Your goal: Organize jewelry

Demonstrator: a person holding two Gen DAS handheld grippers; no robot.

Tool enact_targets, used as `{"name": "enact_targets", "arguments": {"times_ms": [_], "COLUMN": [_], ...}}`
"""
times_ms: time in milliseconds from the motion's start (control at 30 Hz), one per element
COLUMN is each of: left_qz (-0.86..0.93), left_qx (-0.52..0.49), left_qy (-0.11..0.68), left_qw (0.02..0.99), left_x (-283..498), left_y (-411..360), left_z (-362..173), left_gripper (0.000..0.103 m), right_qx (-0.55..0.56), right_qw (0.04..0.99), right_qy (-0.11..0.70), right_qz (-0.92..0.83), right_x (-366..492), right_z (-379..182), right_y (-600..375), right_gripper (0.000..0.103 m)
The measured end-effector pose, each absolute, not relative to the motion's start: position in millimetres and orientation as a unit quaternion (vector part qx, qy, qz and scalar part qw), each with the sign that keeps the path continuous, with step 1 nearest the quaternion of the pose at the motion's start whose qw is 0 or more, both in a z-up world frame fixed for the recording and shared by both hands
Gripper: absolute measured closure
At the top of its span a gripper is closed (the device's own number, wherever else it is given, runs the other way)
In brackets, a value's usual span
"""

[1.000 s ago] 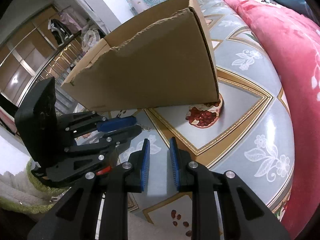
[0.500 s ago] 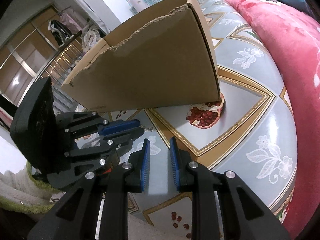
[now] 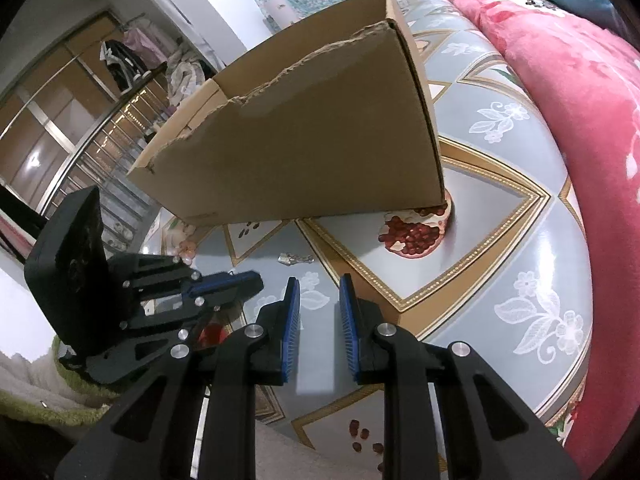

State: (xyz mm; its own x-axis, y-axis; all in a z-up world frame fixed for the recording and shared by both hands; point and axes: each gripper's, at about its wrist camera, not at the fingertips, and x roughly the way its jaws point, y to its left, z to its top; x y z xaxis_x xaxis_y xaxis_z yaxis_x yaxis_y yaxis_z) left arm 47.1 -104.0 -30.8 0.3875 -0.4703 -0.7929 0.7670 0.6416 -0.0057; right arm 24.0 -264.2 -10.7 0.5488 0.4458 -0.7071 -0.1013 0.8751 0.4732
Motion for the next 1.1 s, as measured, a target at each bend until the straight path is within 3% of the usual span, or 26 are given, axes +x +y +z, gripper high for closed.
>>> {"name": "enact_targets", "arguments": {"times_ms": [200,267,633,833,1100], "left_qz": [-0.370,-0.365,-0.360,-0.364,-0.365], "left_qx": [0.166,0.162,0.144,0.136,0.136], "left_qy": [0.404,0.405,0.408,0.407,0.405], "left_qw": [0.820,0.822,0.826,0.827,0.827], "left_x": [45.0,46.5,52.2,53.3,52.2], "left_y": [-96.5,-94.2,-79.8,-70.1,-62.2], "left_z": [-31.3,-30.6,-29.1,-27.9,-26.3], "left_gripper": [0.103,0.103,0.103,0.103,0.103], "right_qx": [0.136,0.111,-0.040,-0.054,0.002], "right_qw": [0.866,0.869,0.874,0.862,0.860], "right_qy": [0.447,0.446,0.433,0.446,0.458], "right_qz": [0.176,0.182,0.216,0.235,0.227], "right_x": [35.9,40.3,59.8,58.6,44.1], "right_z": [-12.6,-13.2,-19.6,-18.2,-19.1], "right_y": [-245.6,-237.5,-201.6,-200.7,-211.9], "right_gripper": [0.081,0.075,0.075,0.097,0.099]}}
